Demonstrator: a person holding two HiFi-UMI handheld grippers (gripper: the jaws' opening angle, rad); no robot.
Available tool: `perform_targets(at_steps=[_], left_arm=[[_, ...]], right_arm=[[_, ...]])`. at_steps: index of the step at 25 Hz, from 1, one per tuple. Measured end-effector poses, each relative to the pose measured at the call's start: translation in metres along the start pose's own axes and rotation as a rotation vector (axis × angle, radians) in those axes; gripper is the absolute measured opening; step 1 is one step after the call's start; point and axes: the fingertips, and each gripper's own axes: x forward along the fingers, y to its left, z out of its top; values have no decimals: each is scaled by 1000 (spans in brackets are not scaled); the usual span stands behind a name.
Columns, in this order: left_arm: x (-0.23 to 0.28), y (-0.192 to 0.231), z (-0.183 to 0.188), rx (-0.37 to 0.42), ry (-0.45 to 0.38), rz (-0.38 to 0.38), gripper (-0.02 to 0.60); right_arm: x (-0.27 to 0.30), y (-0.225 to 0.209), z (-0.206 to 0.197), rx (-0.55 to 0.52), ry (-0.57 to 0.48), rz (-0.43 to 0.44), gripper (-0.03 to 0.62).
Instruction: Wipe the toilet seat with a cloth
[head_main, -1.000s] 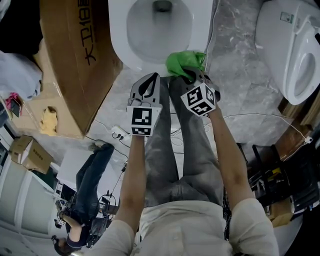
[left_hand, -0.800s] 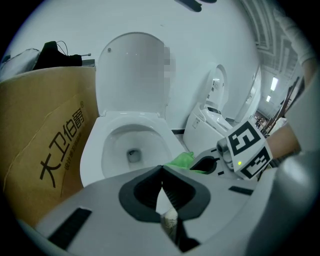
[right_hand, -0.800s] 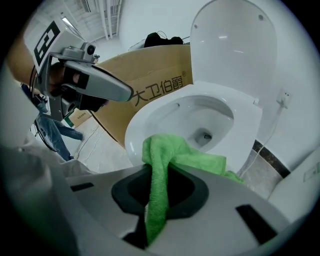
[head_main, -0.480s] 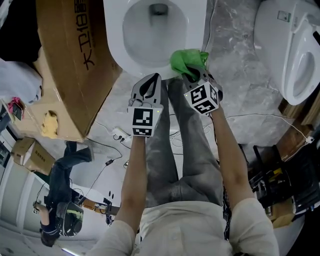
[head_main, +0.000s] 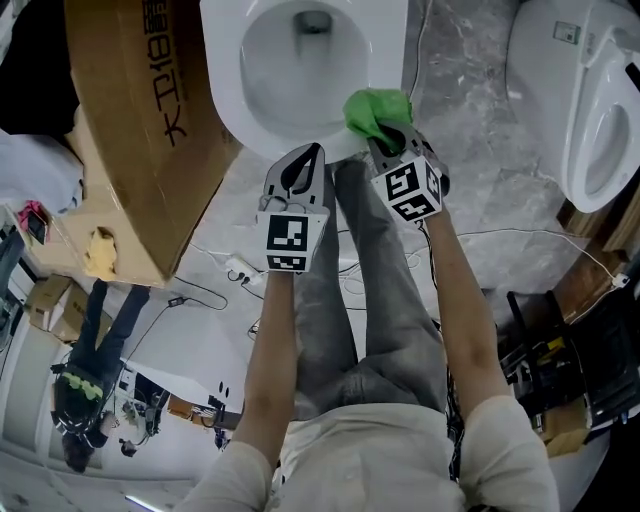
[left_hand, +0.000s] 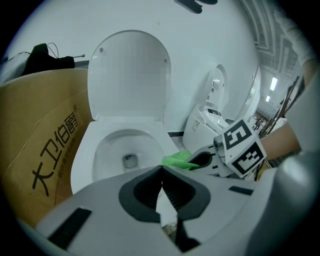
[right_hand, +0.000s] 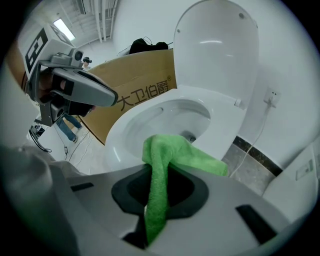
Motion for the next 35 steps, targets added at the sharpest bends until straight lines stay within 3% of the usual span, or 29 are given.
perform_targets(at_steps=[12,35], left_arm=[[21,5,21,26,-19,-34,12],[66,35,79,68,-9,-202,12]], right_arm=[[2,-38,17,27,-22,-72,44],[12,-105,54,181,-6,-264,46]])
